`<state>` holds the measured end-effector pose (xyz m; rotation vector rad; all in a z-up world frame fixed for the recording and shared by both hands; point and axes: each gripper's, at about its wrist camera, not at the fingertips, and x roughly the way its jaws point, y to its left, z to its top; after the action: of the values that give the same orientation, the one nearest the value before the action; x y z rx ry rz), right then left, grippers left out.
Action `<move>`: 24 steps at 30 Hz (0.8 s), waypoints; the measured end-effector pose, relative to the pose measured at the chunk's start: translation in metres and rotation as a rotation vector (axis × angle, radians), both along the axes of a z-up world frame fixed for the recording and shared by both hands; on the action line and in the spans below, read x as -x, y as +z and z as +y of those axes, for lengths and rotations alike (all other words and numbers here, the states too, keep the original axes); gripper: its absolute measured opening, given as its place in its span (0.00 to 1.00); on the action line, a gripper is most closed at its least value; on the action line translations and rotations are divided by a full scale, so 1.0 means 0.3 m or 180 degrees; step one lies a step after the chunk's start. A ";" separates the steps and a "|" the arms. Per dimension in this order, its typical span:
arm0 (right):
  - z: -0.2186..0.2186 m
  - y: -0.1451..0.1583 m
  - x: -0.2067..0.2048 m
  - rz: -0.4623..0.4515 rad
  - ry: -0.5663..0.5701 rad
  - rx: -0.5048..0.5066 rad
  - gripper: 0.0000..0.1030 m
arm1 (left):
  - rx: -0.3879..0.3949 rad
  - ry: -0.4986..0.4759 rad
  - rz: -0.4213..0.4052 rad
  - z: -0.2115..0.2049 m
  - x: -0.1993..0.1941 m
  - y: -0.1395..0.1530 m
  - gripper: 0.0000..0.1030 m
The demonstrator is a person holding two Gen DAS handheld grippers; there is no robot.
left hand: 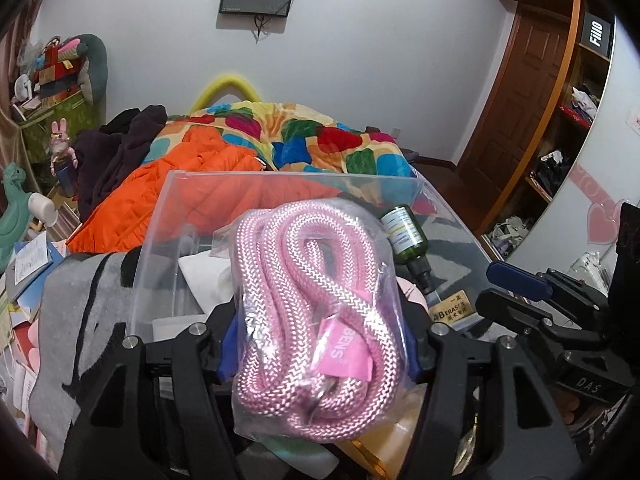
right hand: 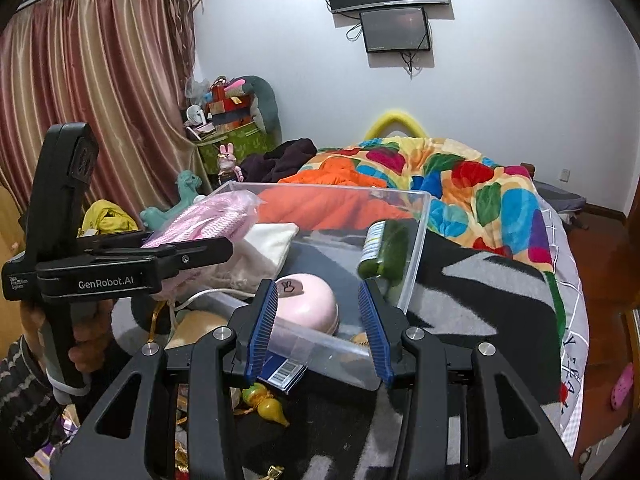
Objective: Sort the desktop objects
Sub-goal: 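Carry the pink rope and green bottle into the clear box and release both, then grasp the red pouch with gold drawstring with the right tool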
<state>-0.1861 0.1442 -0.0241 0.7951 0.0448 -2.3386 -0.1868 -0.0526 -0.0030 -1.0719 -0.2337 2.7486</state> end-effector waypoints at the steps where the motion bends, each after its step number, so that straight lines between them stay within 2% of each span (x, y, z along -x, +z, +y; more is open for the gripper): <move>1: 0.003 0.001 -0.006 0.0005 0.0001 0.0008 0.38 | -0.0006 0.0000 0.0005 0.001 0.000 0.001 0.63; 6: 0.004 0.003 -0.038 0.0032 0.0039 -0.0007 0.38 | -0.0024 0.0001 0.0087 -0.002 -0.021 0.025 0.68; 13: 0.005 0.012 -0.068 0.0045 0.0066 0.0000 0.38 | 0.0055 -0.0029 0.0269 -0.003 -0.090 0.077 0.76; 17: 0.010 0.009 -0.098 0.0077 0.0050 -0.0052 0.39 | 0.0110 -0.0048 0.0289 -0.005 -0.134 0.087 0.81; 24: 0.012 -0.008 -0.191 0.0219 0.0105 -0.0226 0.52 | 0.0181 -0.0085 0.0214 -0.018 -0.246 0.050 0.87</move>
<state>-0.1289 0.1480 -0.0266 0.7424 0.1700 -2.3436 -0.1130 -0.0582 0.0121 -0.9866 -0.1315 2.7771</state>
